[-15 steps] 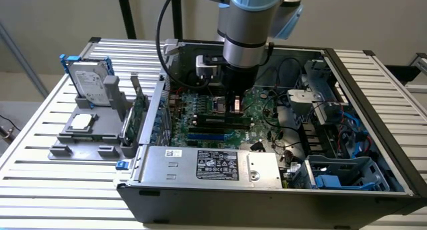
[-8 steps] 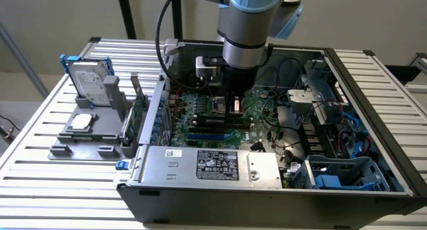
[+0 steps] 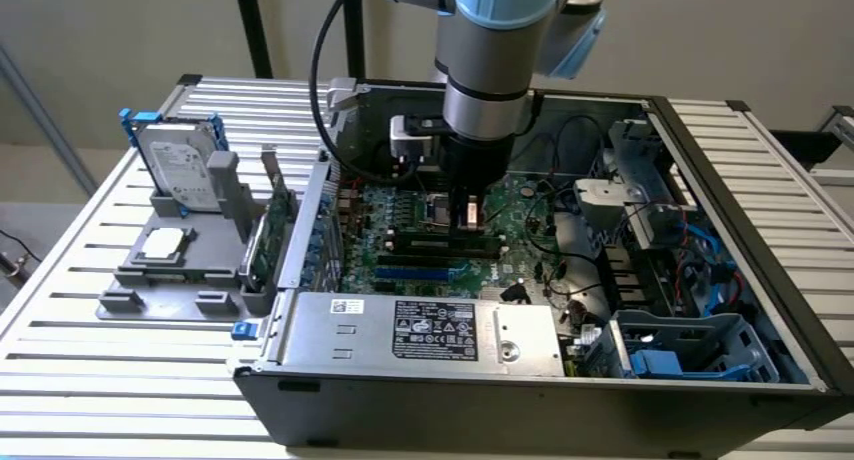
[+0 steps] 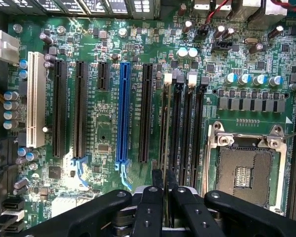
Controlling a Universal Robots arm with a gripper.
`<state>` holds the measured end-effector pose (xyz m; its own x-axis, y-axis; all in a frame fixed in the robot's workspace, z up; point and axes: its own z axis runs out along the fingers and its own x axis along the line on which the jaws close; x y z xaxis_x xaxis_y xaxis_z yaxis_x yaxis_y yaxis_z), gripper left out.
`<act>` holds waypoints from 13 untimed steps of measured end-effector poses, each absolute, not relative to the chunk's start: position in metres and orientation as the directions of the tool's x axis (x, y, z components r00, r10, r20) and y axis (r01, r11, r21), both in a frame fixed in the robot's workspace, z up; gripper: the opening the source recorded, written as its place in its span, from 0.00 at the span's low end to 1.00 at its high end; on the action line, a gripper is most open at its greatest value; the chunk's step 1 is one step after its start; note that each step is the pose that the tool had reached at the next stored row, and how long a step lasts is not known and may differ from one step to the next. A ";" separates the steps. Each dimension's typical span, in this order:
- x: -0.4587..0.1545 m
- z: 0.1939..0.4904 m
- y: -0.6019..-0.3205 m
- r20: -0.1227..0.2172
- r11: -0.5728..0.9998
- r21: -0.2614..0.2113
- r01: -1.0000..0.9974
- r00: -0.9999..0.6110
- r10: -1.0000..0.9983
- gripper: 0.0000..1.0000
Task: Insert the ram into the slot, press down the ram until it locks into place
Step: 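Insert the ram into the slot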
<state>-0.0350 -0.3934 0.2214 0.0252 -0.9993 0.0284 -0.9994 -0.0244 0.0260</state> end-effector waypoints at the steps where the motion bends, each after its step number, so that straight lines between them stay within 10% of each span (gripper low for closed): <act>1: -0.035 0.221 -0.393 0.028 -0.025 0.025 -0.999 0.025 -0.999 0.14; 13: -0.037 0.246 -0.394 0.022 -0.025 0.025 -0.999 0.025 -0.999 0.22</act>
<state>-0.0369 -0.3939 0.2461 0.0251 -0.9995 0.0216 -0.9994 -0.0245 0.0245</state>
